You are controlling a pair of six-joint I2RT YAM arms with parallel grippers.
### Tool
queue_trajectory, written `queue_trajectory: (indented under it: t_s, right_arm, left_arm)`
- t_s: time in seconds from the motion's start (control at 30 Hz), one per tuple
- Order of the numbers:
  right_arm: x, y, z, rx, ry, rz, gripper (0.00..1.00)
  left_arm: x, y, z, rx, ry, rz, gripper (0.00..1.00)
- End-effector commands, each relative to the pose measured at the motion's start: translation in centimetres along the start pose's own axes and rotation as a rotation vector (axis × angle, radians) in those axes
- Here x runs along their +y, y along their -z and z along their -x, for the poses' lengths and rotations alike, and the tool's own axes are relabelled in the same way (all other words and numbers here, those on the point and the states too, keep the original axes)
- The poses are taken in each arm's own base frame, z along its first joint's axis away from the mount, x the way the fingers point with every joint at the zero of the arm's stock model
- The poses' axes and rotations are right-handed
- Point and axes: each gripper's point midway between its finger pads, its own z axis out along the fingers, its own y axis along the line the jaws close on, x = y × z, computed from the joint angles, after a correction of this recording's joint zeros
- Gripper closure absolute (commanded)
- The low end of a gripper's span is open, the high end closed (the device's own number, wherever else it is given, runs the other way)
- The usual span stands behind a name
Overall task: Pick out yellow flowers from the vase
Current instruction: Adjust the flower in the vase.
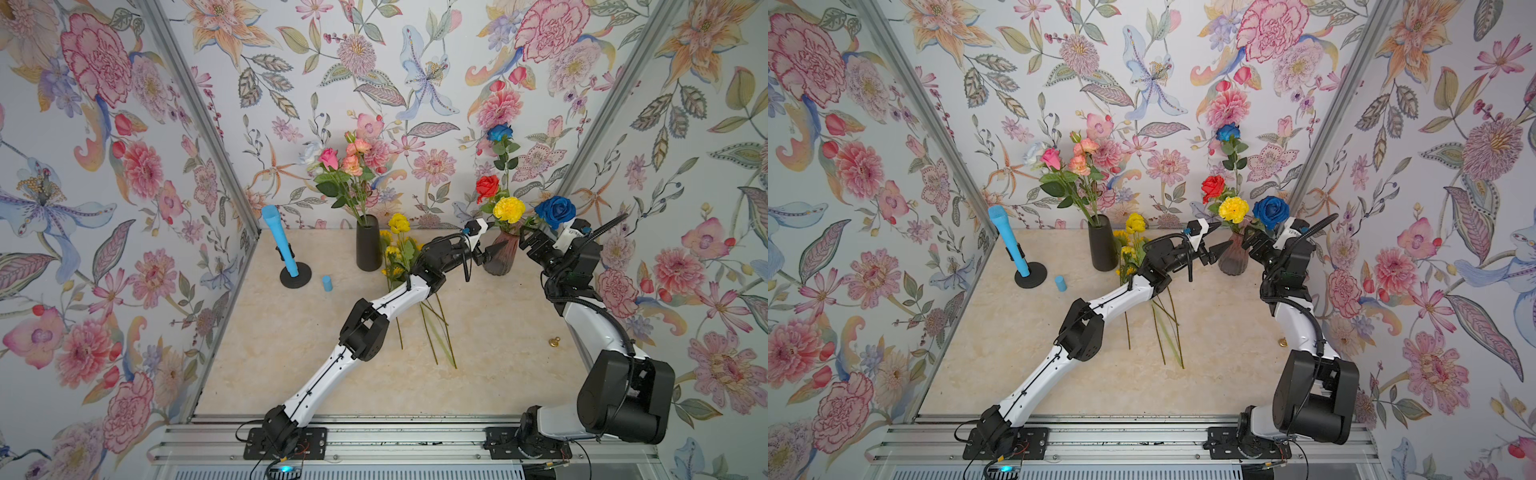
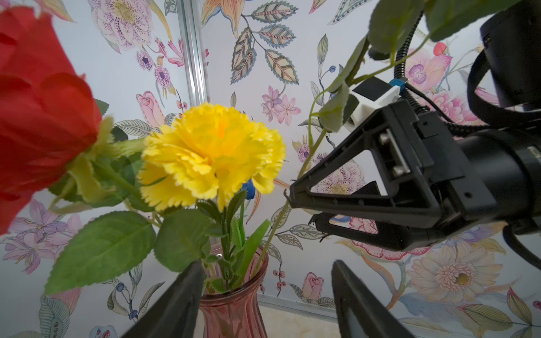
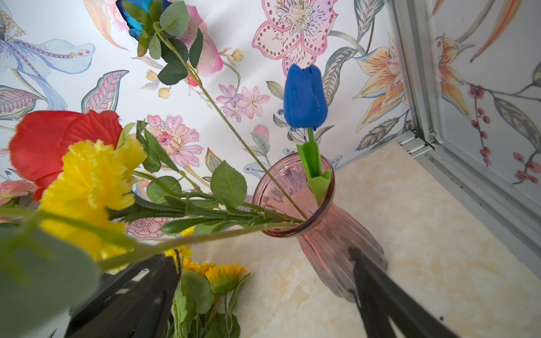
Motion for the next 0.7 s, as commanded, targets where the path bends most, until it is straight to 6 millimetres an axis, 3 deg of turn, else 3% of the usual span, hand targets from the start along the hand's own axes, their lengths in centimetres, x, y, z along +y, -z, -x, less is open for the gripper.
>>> queue_trajectory:
  t_s: [0.0, 0.17, 0.4, 0.53, 0.67]
  right_arm:
    - [1.5, 1.7, 0.8, -0.03, 0.032, 0.014, 0.04]
    - [3.6, 3.2, 0.1, 0.016, 0.037, 0.073, 0.07]
    - [6.0, 3.5, -2.4, 0.121, 0.037, 0.154, 0.07]
    - [6.2, 2.7, -4.4, 0.159, 0.015, 0.184, 0.07]
    - [6.0, 0.1, -5.3, 0.175, 0.018, 0.197, 0.09]
  left_arm:
    - [0.0, -0.1, 2.0, -0.039, -0.037, 0.004, 0.29]
    - [0.7, 0.3, 2.0, -0.031, -0.02, 0.013, 0.29]
    - [1.9, 1.0, 2.1, -0.024, -0.003, 0.029, 0.28]
    - [2.7, 1.5, 1.8, -0.004, 0.0, 0.039, 0.28]
    - [4.0, 2.3, 1.7, 0.012, 0.011, 0.055, 0.27]
